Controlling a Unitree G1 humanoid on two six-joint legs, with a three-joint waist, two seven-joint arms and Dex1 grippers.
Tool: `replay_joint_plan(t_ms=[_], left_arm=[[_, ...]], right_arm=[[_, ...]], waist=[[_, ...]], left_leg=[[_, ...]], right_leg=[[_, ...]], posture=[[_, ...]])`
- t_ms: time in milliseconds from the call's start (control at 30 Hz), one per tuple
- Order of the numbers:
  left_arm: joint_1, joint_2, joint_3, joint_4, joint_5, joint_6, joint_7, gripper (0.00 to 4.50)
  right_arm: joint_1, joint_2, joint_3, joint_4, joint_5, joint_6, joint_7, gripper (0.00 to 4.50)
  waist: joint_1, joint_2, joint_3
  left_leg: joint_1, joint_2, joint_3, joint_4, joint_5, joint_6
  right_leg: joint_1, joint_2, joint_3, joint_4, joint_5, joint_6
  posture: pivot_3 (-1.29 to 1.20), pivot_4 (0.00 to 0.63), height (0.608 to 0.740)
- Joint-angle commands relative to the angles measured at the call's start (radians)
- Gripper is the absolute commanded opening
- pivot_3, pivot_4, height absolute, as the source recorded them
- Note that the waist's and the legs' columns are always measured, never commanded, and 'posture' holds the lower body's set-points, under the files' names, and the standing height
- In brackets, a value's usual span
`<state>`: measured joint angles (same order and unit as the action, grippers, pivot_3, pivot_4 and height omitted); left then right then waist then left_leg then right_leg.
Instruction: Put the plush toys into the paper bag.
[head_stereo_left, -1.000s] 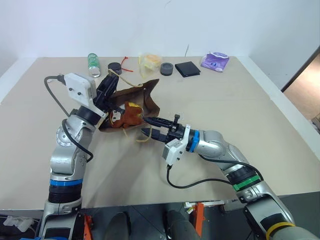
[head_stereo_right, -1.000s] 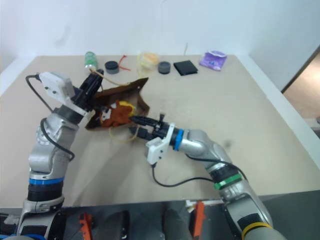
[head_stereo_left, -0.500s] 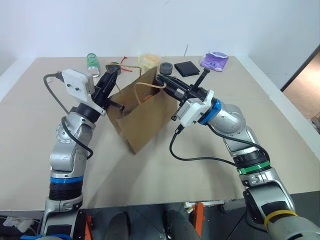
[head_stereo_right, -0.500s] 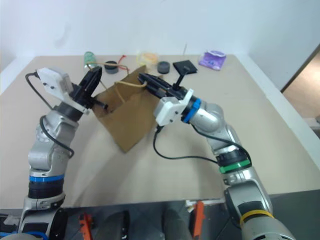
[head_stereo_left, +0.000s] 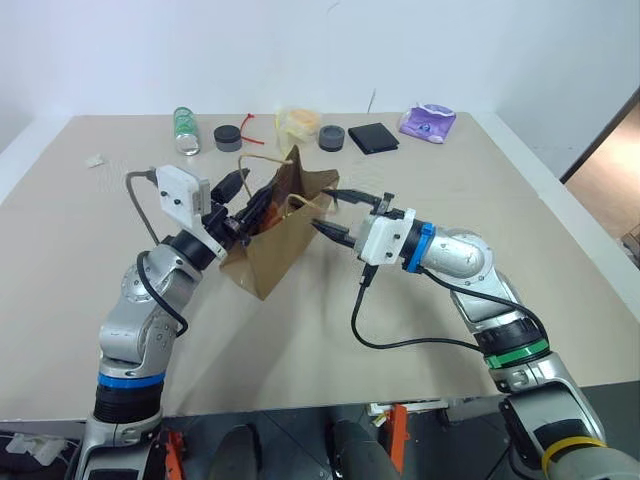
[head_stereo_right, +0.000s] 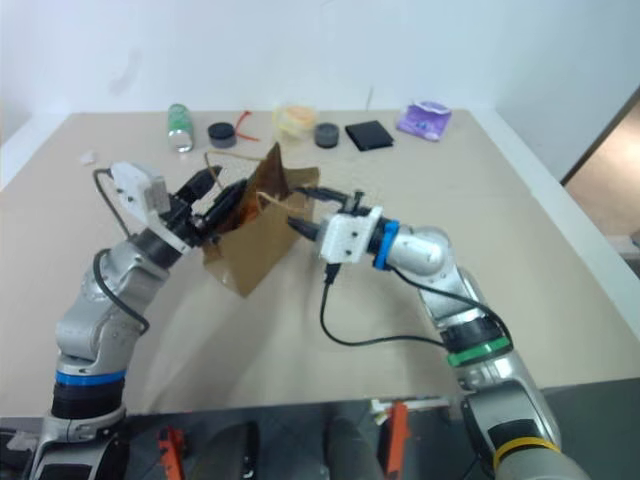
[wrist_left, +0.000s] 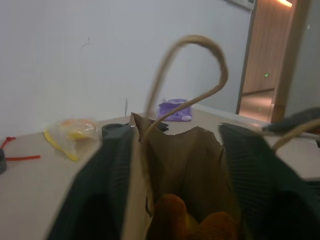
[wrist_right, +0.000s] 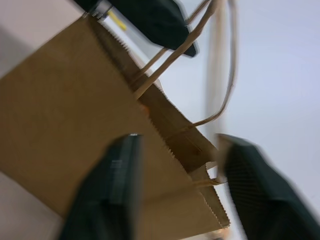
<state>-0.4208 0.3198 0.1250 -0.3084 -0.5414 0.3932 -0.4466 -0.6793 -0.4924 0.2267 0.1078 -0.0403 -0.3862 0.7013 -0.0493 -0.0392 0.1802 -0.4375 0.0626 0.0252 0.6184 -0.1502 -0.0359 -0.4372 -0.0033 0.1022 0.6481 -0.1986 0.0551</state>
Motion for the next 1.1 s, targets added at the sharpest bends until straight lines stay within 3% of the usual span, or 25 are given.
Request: replay_joint_plan(t_ms=[33, 200, 267, 300, 367, 567, 600, 833, 1100], left_arm=[[-0.002, 0.052, 0.072, -0.042, -0.089, 0.078, -0.011, 4.5], [0.061, 0.136, 0.173, -0.092, -0.294, 0.244, -0.034, 4.5], [0.092, 0.168, 0.204, -0.113, -0.394, 0.312, -0.045, 4.5], [0.11, 0.186, 0.213, -0.127, -0.424, 0.333, -0.051, 4.5], [0.149, 0.223, 0.221, -0.158, -0.477, 0.374, -0.067, 4.5], [0.192, 0.259, 0.172, -0.183, -0.407, 0.336, -0.091, 4.5], [0.195, 0.263, 0.161, -0.178, -0.384, 0.321, -0.098, 4.5], [0.197, 0.258, 0.132, -0.131, -0.273, 0.245, -0.123, 4.5], [0.19, 0.227, 0.067, -0.057, -0.143, 0.156, -0.135, 4.5]], right_arm=[[0.0, 0.019, -0.074, -0.093, 0.134, 0.117, 0.012, 4.41], [0.051, 0.028, -0.149, -0.186, 0.413, 0.551, 0.039, 4.41], [0.075, 0.016, -0.147, -0.207, 0.459, 0.662, 0.06, 4.41], [0.082, 0.02, -0.146, -0.215, 0.478, 0.724, 0.053, 4.19], [0.096, 0.037, -0.125, -0.238, 0.512, 0.8, 0.062, 3.55], [0.063, 0.129, -0.052, -0.263, 0.521, 0.913, 0.055, 0.33], [0.043, 0.154, -0.036, -0.253, 0.514, 0.918, 0.055, 0.1], [-0.088, 0.285, 0.01, -0.076, 0.429, 0.884, 0.025, 0.1], [-0.137, 0.37, 0.018, 0.03, 0.364, 0.828, 0.031, 0.1]], waist=[[0.0, 0.0, 0.0], [0.001, 0.0, 0.0], [0.0, 0.0, 0.0], [0.0, 0.0, 0.0], [0.0, 0.0, 0.0], [-0.002, 0.0, 0.0], [-0.003, 0.0, 0.0], [-0.004, 0.0, 0.0], [-0.004, 0.0, 0.0]], left_leg=[[0.0, 0.0, 0.0, 0.0, 0.0, 0.0], [0.0, 0.0, -0.001, 0.0, 0.0, 0.0], [-0.001, 0.0, 0.0, 0.0, 0.0, 0.0], [-0.001, 0.0, 0.0, 0.0, 0.0, 0.0], [-0.001, 0.001, 0.0, 0.0, 0.0, 0.0], [0.0, 0.001, 0.0, 0.0, 0.0, 0.0], [0.0, 0.001, -0.001, 0.0, 0.0, 0.0], [-0.001, 0.001, 0.0, 0.0, 0.0, 0.0], [-0.003, 0.001, 0.0, -0.001, 0.0, 0.0]], right_leg=[[0.0, 0.0, 0.0, 0.0, 0.0, 0.0], [0.0, 0.0, -0.001, 0.0, 0.0, 0.0], [0.0, -0.001, -0.001, 0.0, -0.001, 0.0], [0.0, -0.001, -0.001, 0.0, -0.001, -0.001], [-0.001, 0.0, -0.001, 0.0, -0.001, -0.001], [-0.002, 0.0, -0.001, 0.0, 0.0, -0.002], [-0.002, 0.0, -0.001, 0.0, 0.0, -0.002], [-0.002, 0.0, -0.002, 0.0, 0.0, -0.002], [-0.003, 0.0, -0.002, 0.0, -0.001, -0.002]], posture=[[0.0, 0.15, 0.74], [0.0, 0.15, 0.74], [0.0, 0.15, 0.74], [0.0, 0.15, 0.74], [0.0, 0.15, 0.74], [0.0, 0.15, 0.74], [0.0, 0.15, 0.74], [0.0, 0.15, 0.74], [0.0, 0.15, 0.74]])
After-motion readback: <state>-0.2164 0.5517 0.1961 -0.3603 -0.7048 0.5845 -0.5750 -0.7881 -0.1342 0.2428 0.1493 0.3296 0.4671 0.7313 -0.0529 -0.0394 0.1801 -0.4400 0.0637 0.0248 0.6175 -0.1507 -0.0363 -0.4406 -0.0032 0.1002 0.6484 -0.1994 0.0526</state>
